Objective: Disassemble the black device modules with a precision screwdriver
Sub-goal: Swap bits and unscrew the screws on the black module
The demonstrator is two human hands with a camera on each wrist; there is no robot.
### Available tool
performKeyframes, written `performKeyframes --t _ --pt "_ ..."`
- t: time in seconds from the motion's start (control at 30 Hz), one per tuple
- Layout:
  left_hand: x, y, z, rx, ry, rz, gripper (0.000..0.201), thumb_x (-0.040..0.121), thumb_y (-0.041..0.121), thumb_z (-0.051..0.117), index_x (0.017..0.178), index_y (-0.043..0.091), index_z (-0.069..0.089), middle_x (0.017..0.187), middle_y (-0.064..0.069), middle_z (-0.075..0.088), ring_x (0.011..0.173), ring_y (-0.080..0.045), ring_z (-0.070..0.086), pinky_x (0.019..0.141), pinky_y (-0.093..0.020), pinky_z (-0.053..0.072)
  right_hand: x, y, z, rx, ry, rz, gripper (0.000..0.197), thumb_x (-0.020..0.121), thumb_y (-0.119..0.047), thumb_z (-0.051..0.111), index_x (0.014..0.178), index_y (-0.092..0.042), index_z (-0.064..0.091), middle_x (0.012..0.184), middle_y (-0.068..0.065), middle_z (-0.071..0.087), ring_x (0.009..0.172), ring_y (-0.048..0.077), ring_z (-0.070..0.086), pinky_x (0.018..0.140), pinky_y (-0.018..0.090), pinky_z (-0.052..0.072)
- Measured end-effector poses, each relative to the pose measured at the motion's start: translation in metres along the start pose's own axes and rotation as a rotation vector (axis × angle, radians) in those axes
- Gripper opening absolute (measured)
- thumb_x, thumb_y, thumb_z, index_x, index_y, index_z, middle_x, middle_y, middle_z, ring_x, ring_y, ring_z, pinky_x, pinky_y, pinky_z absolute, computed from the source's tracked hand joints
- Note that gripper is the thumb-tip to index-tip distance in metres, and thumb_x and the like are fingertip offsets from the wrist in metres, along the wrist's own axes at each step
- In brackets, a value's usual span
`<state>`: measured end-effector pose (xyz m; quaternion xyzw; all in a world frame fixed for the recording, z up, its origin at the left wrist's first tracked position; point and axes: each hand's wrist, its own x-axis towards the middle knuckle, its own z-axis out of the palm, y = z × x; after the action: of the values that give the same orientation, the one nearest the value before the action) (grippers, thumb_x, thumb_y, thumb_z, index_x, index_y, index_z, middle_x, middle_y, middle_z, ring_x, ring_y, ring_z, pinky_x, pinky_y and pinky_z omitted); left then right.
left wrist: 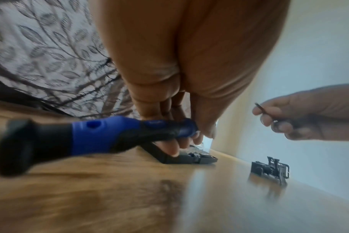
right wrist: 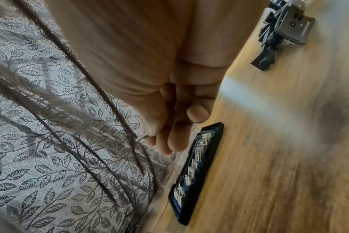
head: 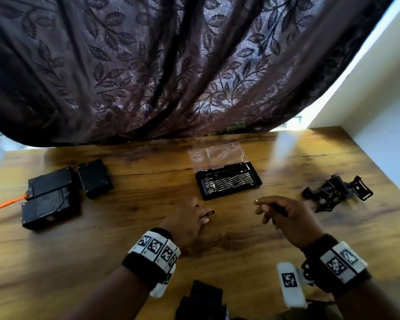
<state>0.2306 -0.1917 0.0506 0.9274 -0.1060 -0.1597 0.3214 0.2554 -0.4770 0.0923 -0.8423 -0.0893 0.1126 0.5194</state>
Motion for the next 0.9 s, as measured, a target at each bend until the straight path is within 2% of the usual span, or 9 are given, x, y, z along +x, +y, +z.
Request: performKeyframes --t 0.1,0.23,0.33,0.4,0.47,0.57,0.7,0.83,0.9 --pt "0.026 0.013 0.016 0.023 -0.072 0.022 0.039 0.102 0.024 0.060 0.141 0.018 0.059 0.111 0.001 0.047 0.099 -0.016 0.051 0.084 -0.028 0.042 0.001 0.004 -0.008 0.052 0.005 0.038 0.020 0.096 0.001 0.062 0.104 -0.014 0.072 0.093 0.009 0.077 0.077 0.031 0.072 0.061 0.040 0.049" --pt "0.050 0.020 0.033 0.074 -0.080 0.017 0.041 0.096 0.026 0.069 0.136 0.018 0.060 0.106 0.005 0.044 0.092 -0.010 0.045 0.079 -0.023 0.034 0.002 0.014 -0.030 0.080 0.006 0.075 0.009 0.095 -0.001 0.065 0.098 -0.008 0.070 0.089 0.011 0.077 0.077 0.033 0.073 0.063 0.046 0.052" --pt "0.058 0.020 0.043 0.069 -0.058 0.001 0.042 0.093 0.022 0.073 0.133 0.017 0.061 0.104 0.008 0.046 0.090 -0.007 0.045 0.077 -0.019 0.033 0.003 0.027 -0.045 -0.009 -0.007 0.045 0.005 0.091 -0.015 0.073 0.092 -0.020 0.075 0.084 0.007 0.076 0.073 0.026 0.072 0.064 0.049 0.056" --pt "0.060 0.017 0.049 0.071 -0.043 -0.014 0.041 0.092 0.020 0.074 0.131 0.017 0.063 0.103 0.009 0.048 0.091 -0.006 0.047 0.076 -0.018 0.034 0.006 0.038 -0.054 -0.084 0.001 0.022 0.004 0.086 -0.028 0.077 0.088 -0.031 0.077 0.080 0.000 0.075 0.071 0.021 0.069 0.066 0.046 0.057" --pt "0.061 0.014 0.053 0.057 -0.033 -0.040 0.041 0.092 0.019 0.074 0.131 0.018 0.062 0.105 0.009 0.048 0.094 -0.006 0.048 0.078 -0.018 0.036 0.010 0.047 -0.059 -0.123 0.002 0.026 0.007 0.084 -0.033 0.078 0.090 -0.037 0.077 0.081 -0.005 0.074 0.072 0.015 0.067 0.068 0.043 0.058" --pt "0.060 0.010 0.057 0.043 -0.020 -0.064 0.043 0.092 0.024 0.074 0.133 0.021 0.061 0.107 0.011 0.048 0.095 -0.003 0.047 0.080 -0.016 0.035 0.020 0.055 -0.063 -0.143 -0.022 0.056 0.012 0.088 -0.025 0.077 0.093 -0.036 0.078 0.084 -0.007 0.074 0.072 0.014 0.067 0.070 0.043 0.060" --pt "0.058 0.006 0.056 0.042 -0.003 -0.083 0.055 0.089 0.040 0.075 0.138 0.027 0.055 0.113 0.013 0.049 0.101 -0.004 0.048 0.087 -0.021 0.039 0.037 0.054 -0.063 -0.212 -0.066 0.026 0.016 0.090 -0.019 0.076 0.095 -0.035 0.077 0.079 -0.014 0.072 0.065 0.008 0.067 0.064 0.027 0.057" --pt "0.065 0.008 0.041 0.056 0.126 -0.126 0.056 0.092 0.047 0.070 0.141 0.029 0.053 0.127 0.009 0.053 0.113 -0.007 0.049 0.097 -0.032 0.047 0.064 0.052 -0.060 -0.242 -0.094 0.031 0.010 0.087 -0.025 0.079 0.084 -0.034 0.076 0.070 -0.017 0.071 0.062 0.004 0.065 0.061 0.024 0.055" --pt "0.070 0.009 0.029 0.087 0.202 -0.174 0.056 0.093 0.049 0.067 0.144 0.032 0.048 0.137 0.010 0.048 0.123 -0.010 0.046 0.100 -0.033 0.045 0.079 0.048 -0.058 -0.290 -0.109 0.034 0.011 0.086 -0.029 0.079 0.081 -0.036 0.073 0.070 -0.020 0.069 0.066 -0.002 0.063 0.061 0.012 0.046"
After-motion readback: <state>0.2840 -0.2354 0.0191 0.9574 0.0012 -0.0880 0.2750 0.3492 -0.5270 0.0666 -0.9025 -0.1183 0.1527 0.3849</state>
